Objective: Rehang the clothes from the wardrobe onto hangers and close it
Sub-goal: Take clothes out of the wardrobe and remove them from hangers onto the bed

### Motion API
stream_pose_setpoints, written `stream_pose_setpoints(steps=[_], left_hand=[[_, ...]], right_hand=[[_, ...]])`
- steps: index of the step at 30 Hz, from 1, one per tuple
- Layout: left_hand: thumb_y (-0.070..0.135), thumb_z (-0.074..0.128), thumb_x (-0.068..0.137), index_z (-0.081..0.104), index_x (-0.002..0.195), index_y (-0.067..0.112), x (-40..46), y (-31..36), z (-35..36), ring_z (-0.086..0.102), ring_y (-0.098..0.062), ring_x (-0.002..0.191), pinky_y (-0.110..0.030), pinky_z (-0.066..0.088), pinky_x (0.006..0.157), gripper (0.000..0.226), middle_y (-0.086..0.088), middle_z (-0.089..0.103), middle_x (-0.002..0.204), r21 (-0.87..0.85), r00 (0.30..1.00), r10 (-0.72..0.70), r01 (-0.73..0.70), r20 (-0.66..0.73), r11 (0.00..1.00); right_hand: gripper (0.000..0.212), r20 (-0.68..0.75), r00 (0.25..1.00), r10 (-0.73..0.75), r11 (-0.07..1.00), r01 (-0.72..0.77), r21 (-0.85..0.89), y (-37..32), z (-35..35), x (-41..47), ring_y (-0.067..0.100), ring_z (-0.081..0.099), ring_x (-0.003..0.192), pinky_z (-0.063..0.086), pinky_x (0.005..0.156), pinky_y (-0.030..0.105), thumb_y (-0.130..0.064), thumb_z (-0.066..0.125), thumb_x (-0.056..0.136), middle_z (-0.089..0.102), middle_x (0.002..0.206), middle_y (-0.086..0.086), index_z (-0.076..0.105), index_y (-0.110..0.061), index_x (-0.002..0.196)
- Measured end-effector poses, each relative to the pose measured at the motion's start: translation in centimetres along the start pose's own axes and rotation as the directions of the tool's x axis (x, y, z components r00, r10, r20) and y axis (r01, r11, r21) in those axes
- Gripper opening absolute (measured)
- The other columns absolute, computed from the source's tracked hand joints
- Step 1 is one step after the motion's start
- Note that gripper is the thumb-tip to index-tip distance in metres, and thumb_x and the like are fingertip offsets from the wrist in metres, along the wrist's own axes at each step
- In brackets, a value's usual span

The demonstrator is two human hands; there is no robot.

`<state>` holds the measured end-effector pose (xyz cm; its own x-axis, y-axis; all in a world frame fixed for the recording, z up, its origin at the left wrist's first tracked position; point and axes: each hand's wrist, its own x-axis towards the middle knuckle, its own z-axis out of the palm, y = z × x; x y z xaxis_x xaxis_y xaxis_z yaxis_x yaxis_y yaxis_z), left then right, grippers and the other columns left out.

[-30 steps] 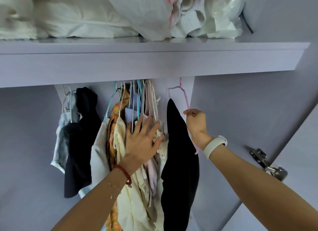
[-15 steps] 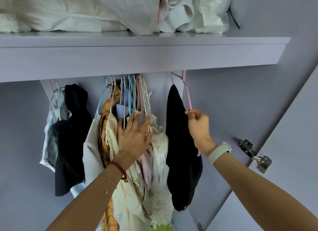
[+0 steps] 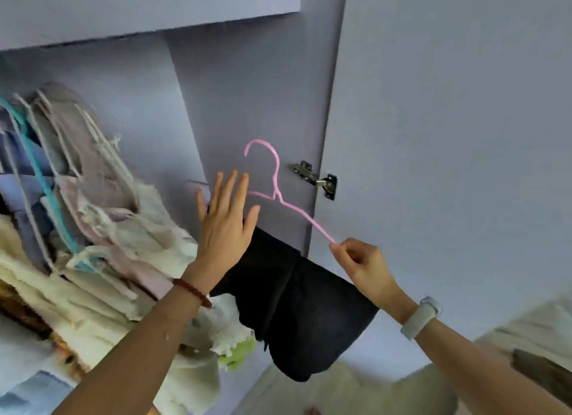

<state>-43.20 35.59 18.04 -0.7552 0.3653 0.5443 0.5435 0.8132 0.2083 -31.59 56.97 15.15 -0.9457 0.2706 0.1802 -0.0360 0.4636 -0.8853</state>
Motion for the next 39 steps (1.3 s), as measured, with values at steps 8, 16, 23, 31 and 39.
stream_pose_setpoints(steps=[8,16,23,31,39], left_hand=[[0.01,0.064,0.084,0.064,0.083,0.003,-6.9,12.0,7.2,0.058,-0.023,0.057,-0.03,0.042,0.052,0.007,-0.007,0.062,0.071,-0.504,0.874,0.36,-0.162,0.326,0.849],[0.007,0.064,0.084,0.065,0.08,0.004,-11.4,29.7,7.7,0.046,-0.013,0.044,-0.015,0.032,0.043,0.005,0.0,0.059,0.062,-0.763,0.714,0.65,-0.261,0.26,0.592],[0.013,0.065,0.083,0.067,0.083,0.006,-14.7,45.1,8.7,0.045,-0.004,0.052,-0.013,0.03,0.047,0.007,0.0,0.06,0.072,-0.838,0.564,0.81,-0.355,0.161,0.414],[0.015,0.065,0.084,0.068,0.084,0.007,-18.2,60.2,9.6,0.06,-0.023,0.074,-0.035,0.043,0.071,0.009,-0.004,0.066,0.081,-0.867,0.555,0.831,-0.401,0.026,0.295],[0.018,0.06,0.088,0.065,0.09,0.005,-14.9,63.2,11.4,0.056,-0.027,0.084,-0.037,0.038,0.08,0.014,-0.008,0.063,0.088,-0.87,0.623,0.782,-0.402,-0.031,0.285]], right_hand=[[0.046,-0.246,0.955,0.168,0.892,-0.253,-0.375,7.2,-11.3,-14.8,0.011,0.034,0.042,0.03,0.048,0.024,-0.029,0.064,0.085,0.038,0.041,-0.007,0.039,-0.028,0.045],[0.03,-0.624,0.764,0.165,0.793,-0.479,-0.377,9.1,-22.9,-29.4,0.001,0.048,0.051,0.033,0.048,0.014,-0.04,0.06,0.083,0.042,0.043,-0.011,0.058,-0.019,0.061],[0.029,-0.77,0.548,0.326,0.775,-0.622,-0.114,11.9,-27.7,-41.4,0.005,0.041,0.045,0.03,0.047,0.016,-0.017,0.062,0.085,0.046,0.044,-0.009,0.053,-0.024,0.058],[0.032,-0.923,0.233,0.305,0.743,-0.665,0.078,12.0,-33.1,-48.0,0.006,0.028,0.042,0.023,0.041,0.016,-0.013,0.059,0.088,0.04,0.044,0.006,0.052,-0.002,0.058],[0.029,-0.841,0.293,0.454,0.796,-0.558,0.235,11.3,-36.2,-44.9,0.002,0.034,0.037,0.025,0.041,0.01,-0.018,0.054,0.091,0.038,0.043,-0.011,0.061,-0.011,0.064]])
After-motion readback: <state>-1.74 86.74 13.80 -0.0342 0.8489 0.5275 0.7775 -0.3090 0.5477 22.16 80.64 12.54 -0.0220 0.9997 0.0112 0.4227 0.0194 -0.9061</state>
